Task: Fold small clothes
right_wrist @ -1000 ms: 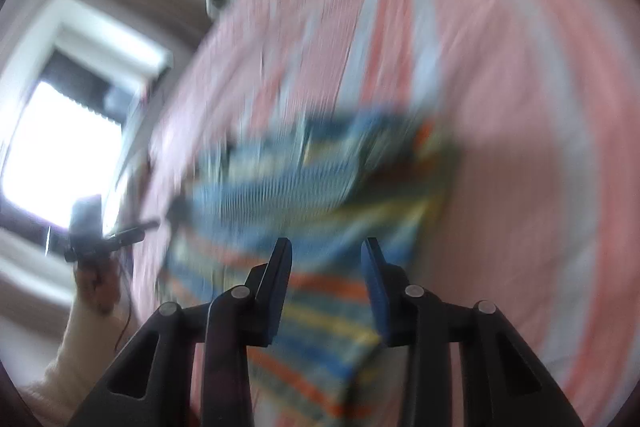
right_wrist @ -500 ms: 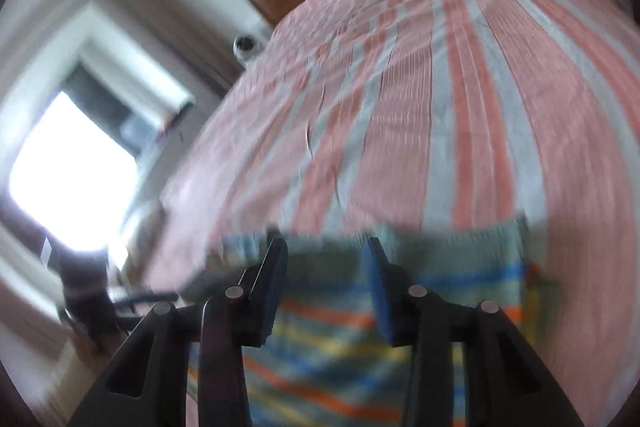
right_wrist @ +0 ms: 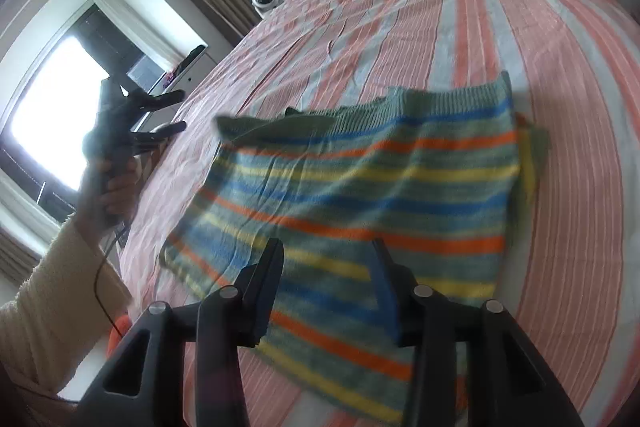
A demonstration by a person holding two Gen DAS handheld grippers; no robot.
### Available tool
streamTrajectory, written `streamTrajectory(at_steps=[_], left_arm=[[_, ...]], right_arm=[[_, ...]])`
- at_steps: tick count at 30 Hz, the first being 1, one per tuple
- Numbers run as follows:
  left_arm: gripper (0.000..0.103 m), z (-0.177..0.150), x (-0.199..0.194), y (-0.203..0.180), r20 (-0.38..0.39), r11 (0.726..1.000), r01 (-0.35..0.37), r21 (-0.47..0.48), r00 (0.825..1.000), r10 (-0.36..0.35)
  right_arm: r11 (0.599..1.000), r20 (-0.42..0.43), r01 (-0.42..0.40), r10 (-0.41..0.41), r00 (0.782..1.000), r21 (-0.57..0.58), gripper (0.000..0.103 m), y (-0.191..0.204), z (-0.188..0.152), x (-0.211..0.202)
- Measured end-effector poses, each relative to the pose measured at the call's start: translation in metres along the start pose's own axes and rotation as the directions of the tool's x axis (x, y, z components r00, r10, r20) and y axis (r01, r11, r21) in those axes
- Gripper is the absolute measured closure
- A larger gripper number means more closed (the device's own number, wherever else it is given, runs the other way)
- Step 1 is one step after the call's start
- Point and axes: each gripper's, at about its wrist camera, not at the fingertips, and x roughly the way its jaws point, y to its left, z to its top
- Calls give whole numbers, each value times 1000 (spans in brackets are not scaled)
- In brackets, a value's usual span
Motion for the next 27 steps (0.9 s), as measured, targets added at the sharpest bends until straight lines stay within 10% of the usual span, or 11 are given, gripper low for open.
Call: streamTrajectory(at_steps=[5, 10, 14, 17, 20, 21, 27], left_arm=[[20, -99, -13, 0, -90, 992, -93, 84, 991, 100], [31, -149, -29, 17, -77, 999, 1, -40, 997, -4], [79, -160, -7, 1, -123, 1000, -7, 26, 992, 10], [87, -160, -3, 2, -131, 999, 26, 29, 991, -22], [90, -157, -8, -2, -157, 995, 37, 91, 987, -22], [91, -156, -10, -3, -168, 993, 34, 117, 986, -14], [92, -159, 3, -3, -222, 974, -13, 225, 973, 65]], right_arm=[[998, -24, 34, -35, 999, -43, 59, 12, -21, 0], [988, 30, 154, -153, 988, -14, 51, 0, -55, -47], [980, 11, 186, -188, 982, 74, 45, -26, -79, -67], [984, -17, 152, -151, 988, 93, 47, -37, -83, -57], [995, -2, 72, -72, 997, 67, 69, -37, -81, -49], [995, -15, 84, -83, 996, 54, 97, -37, -80, -46], [976, -95, 212, -208, 974, 41, 101, -40, -86, -52]])
